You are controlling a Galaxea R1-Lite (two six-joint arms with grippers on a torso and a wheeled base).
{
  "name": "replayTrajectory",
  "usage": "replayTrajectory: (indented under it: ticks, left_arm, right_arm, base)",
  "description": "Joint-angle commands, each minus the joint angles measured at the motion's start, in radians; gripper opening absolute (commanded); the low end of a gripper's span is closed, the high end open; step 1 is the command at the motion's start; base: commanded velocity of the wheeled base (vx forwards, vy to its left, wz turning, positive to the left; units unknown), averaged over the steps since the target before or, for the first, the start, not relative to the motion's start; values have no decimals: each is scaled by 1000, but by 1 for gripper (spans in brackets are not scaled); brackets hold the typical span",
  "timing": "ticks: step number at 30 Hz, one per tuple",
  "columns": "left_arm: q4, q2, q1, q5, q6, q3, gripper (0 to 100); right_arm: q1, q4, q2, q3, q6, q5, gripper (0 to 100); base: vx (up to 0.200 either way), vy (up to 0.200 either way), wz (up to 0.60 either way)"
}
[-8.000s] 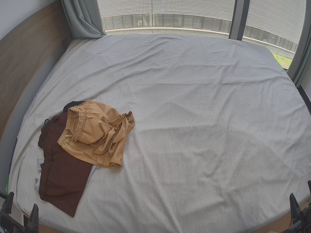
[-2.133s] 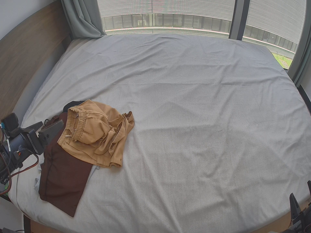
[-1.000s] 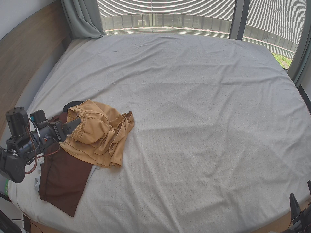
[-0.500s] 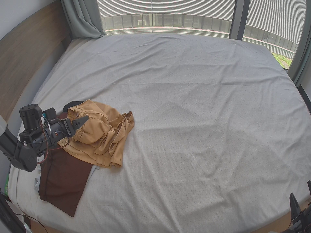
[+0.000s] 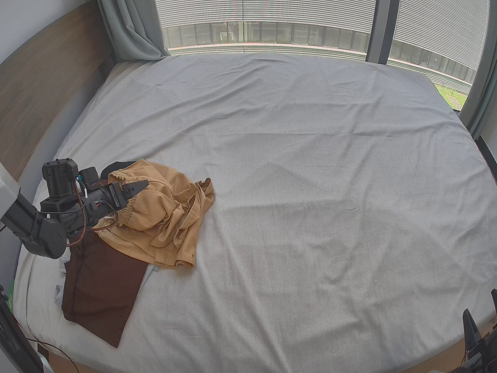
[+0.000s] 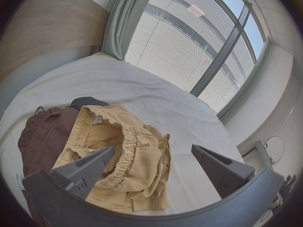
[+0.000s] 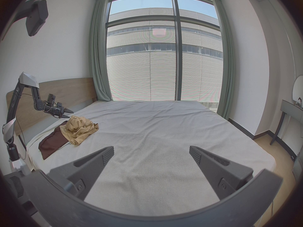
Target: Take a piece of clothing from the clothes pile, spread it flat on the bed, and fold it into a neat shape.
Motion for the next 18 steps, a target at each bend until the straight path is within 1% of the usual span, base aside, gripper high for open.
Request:
replayTrajectory:
  ticks: [1, 9, 13, 18]
  left_arm:
    - [-2, 39, 0, 1, -1, -34, 100]
    - [0, 88, -2, 0, -2, -87, 100]
    - [-3, 107, -11, -2, -25, -96, 100]
    - [-8, 123, -18, -2, -30, -112, 100]
  right_arm:
    - [0, 0, -16, 16, -1, 0, 100]
    - [0, 0, -16, 16, -1, 0, 100]
    - [0, 0, -16, 16, -1, 0, 100]
    - [0, 0, -16, 16, -1, 0, 100]
  base:
    - [0, 0, 0]
    - [0, 0, 0]
    - [0, 0, 0]
    - [0, 0, 0]
